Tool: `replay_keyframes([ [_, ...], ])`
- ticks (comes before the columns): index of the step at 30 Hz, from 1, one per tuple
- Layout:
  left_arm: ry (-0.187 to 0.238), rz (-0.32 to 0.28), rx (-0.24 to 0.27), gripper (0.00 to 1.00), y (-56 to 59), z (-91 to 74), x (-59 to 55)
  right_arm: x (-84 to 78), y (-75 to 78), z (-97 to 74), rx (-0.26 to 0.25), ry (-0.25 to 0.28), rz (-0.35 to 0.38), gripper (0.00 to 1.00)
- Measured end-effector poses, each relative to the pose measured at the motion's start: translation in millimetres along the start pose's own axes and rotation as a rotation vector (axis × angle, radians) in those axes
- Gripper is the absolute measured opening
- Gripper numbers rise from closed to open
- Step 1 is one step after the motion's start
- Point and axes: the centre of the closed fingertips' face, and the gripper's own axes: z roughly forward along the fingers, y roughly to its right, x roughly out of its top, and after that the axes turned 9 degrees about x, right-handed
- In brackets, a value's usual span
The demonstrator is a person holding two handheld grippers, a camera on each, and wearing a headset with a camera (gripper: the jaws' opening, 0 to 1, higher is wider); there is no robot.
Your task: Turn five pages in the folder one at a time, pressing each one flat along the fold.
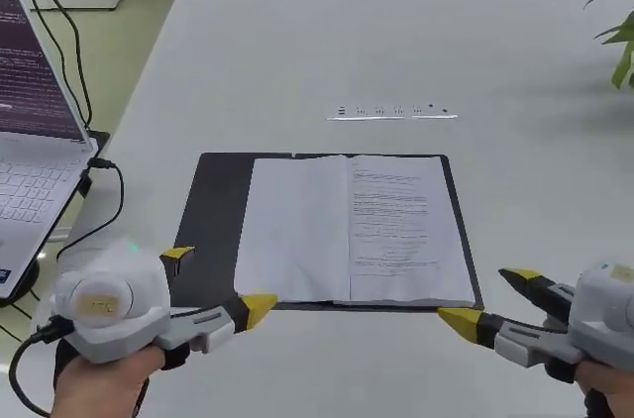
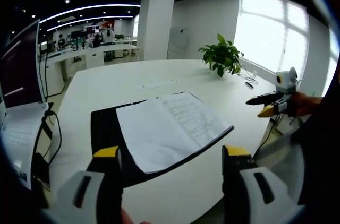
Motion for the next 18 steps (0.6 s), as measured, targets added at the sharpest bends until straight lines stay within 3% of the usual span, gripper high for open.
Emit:
replay_keyframes([
  [4,-0.017,-0.003,-0.006,0.77,1.6,-0.1,-8.0,-2.8,-2.0,0.5,0.005,-0.014,0.0,0.76],
  [7,-0.056,0.01,-0.017,0.78,4.0,1.0,-17.6,-7.3,-5.5,0.2,0.009,-0.036,-0.009,0.77],
  [15,-0.086,0.024,-0.057,0.79,14.5,5.1,-22.5,-11.3,-8.8,-7.2,0.017,-0.014,0.052,0.71],
  [18,-0.093,0.028,-0.075,0.78,17.5,8.2,-20.8,-13.3,-8.0,-8.2,0.006,-0.017,0.06,0.75],
])
